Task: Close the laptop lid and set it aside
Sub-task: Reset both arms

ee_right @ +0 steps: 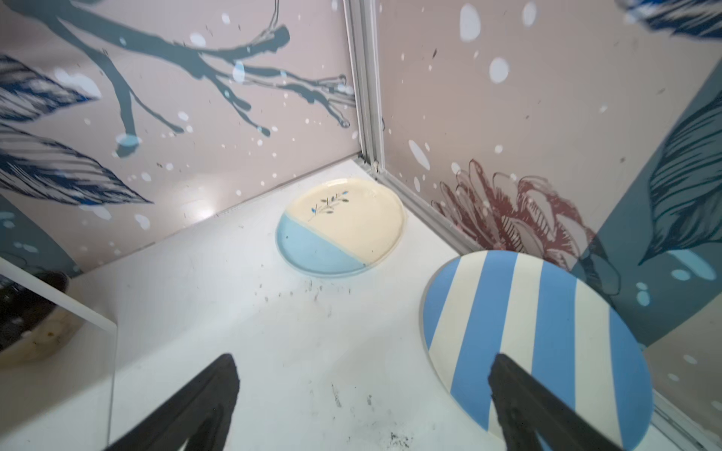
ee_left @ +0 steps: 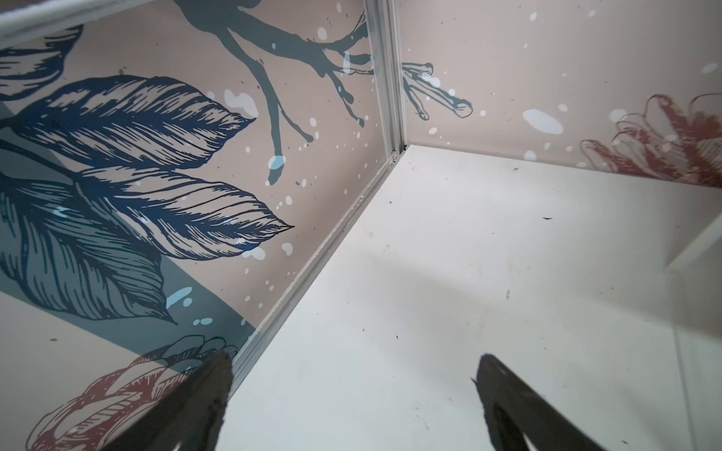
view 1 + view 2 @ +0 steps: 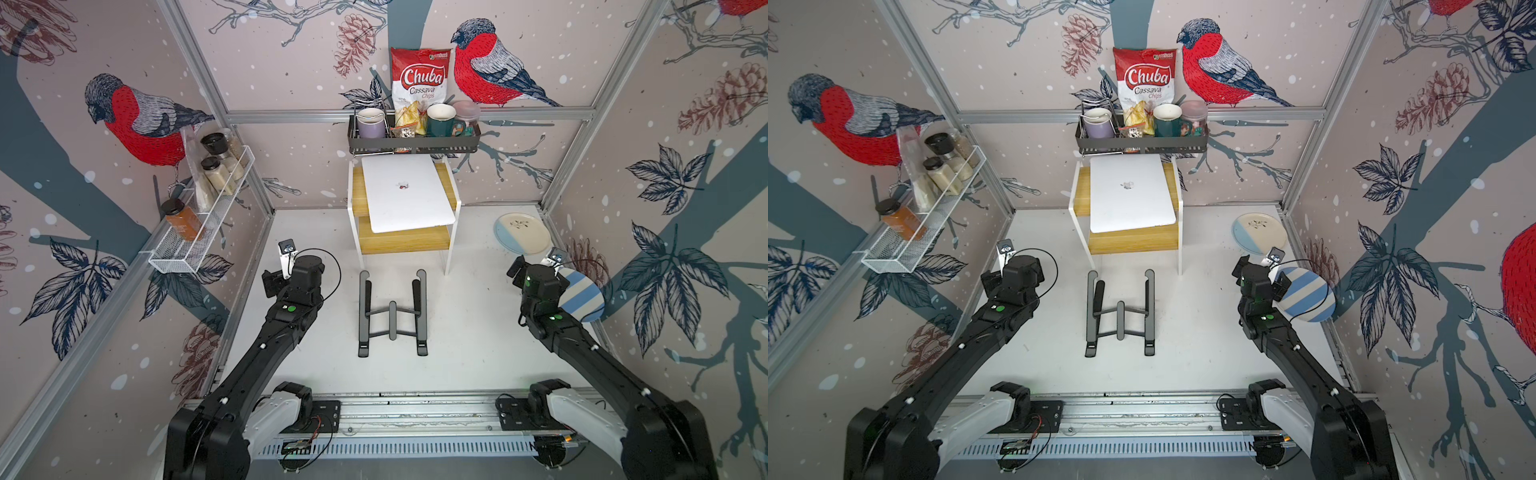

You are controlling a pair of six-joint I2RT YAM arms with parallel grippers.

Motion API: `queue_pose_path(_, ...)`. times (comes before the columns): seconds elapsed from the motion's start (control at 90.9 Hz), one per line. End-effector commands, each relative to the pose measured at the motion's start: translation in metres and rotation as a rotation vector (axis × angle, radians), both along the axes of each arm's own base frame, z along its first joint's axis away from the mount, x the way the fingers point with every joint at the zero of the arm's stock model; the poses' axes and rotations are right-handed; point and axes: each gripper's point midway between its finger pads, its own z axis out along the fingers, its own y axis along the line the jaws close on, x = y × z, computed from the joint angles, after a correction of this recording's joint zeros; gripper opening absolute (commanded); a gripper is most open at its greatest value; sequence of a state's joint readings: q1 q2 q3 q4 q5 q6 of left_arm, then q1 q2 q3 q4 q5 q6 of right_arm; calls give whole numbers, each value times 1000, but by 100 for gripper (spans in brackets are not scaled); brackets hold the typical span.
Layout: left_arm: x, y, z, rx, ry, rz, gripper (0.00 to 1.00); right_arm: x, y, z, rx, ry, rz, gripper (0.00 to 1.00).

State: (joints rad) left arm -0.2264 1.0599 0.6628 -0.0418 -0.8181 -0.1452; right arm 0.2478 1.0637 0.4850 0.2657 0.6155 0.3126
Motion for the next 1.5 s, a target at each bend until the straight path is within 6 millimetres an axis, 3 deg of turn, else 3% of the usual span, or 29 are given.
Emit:
queue_pose_path(0.0,10,11,0,75,-18,34,96,17,4,0,-16,-60,18,100)
queue_pose_path(0.176,15,15,-47,25,11,22,96,26,0,-17,-83,1,15,100)
queue_pose_path(0.275,17,17,-65,43,-27,10,96,34,7,-38,-76,92,82,100)
queue_pose_path(0.385,21,16,-83,24,-14,-10,96,31,-2,-49,-118,109,48,100)
queue_pose_path(0.462,34,12,-83,7,-8,-55,96,26,-6,-49,-118,90,38,100)
queue_pose_path(0.627,55,7,-89,-42,9,-93,96,33,4,-59,-113,108,101,100)
queue_pose_path(0.715,64,3,-94,-81,-59,-130,97,36,1,-62,-115,128,79,100)
queue_pose_path(0.957,64,-21,-109,-85,-110,-296,96,33,11,-60,-95,94,161,100)
queue_pose_path(1.288,59,-11,-110,-87,-102,-235,96,29,31,-57,-120,71,261,100)
queue_pose_path(1.486,59,-11,-109,-83,-105,-232,96,27,29,-55,-131,53,252,100)
